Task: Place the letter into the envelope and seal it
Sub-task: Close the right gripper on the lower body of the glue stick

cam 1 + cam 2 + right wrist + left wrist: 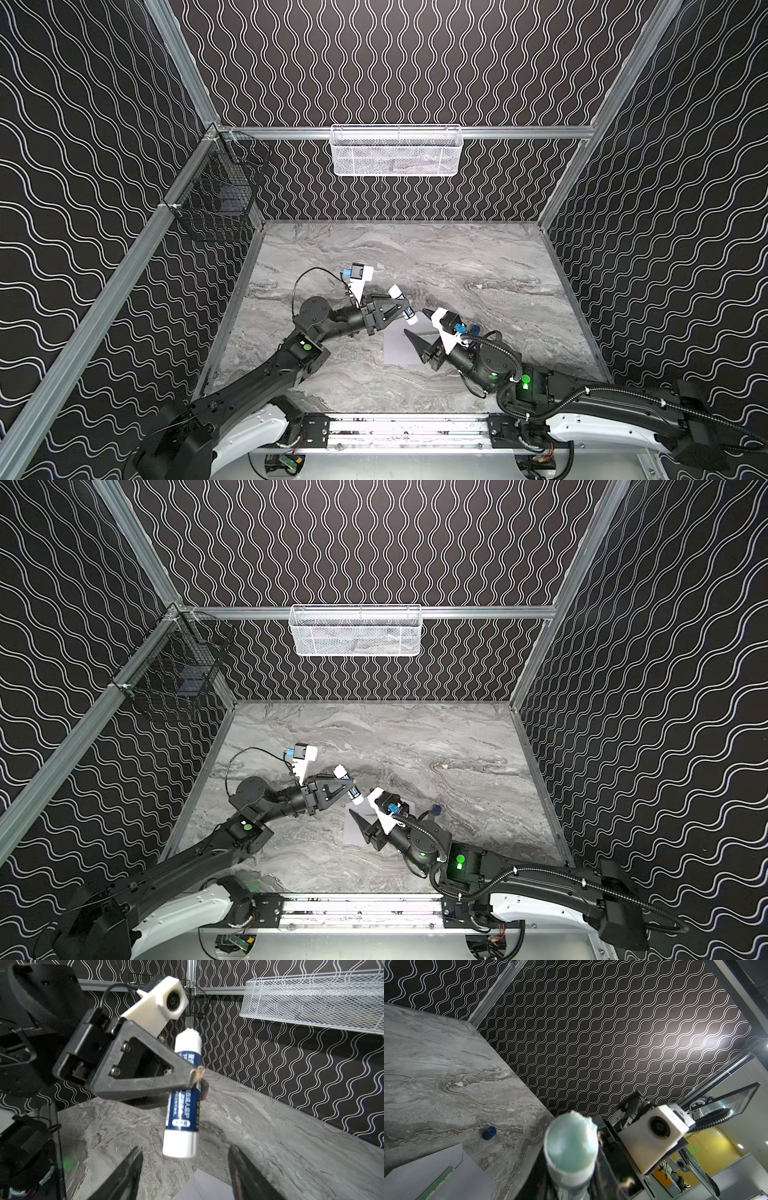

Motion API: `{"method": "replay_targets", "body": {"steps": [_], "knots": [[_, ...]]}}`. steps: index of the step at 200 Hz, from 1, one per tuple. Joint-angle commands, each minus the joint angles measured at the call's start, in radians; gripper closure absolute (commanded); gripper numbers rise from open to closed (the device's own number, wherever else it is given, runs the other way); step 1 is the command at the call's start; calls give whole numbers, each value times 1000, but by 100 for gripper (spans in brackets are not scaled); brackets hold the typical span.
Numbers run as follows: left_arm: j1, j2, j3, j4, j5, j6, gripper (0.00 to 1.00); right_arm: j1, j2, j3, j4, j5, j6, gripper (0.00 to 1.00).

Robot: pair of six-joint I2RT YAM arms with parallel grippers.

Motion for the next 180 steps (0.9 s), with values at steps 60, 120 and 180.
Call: {"method": "replay_targets", "body": {"steps": [60, 120, 180], "knots": [[0, -23, 8, -14, -7, 7, 100, 0, 62, 40, 76, 9, -32, 60], [0, -25, 33, -53, -5, 28, 100, -7, 55, 81, 7, -122, 33, 82], [-3, -3, 86, -62, 19, 51, 100, -368, -73, 39, 135, -1045, 452, 82]]}}
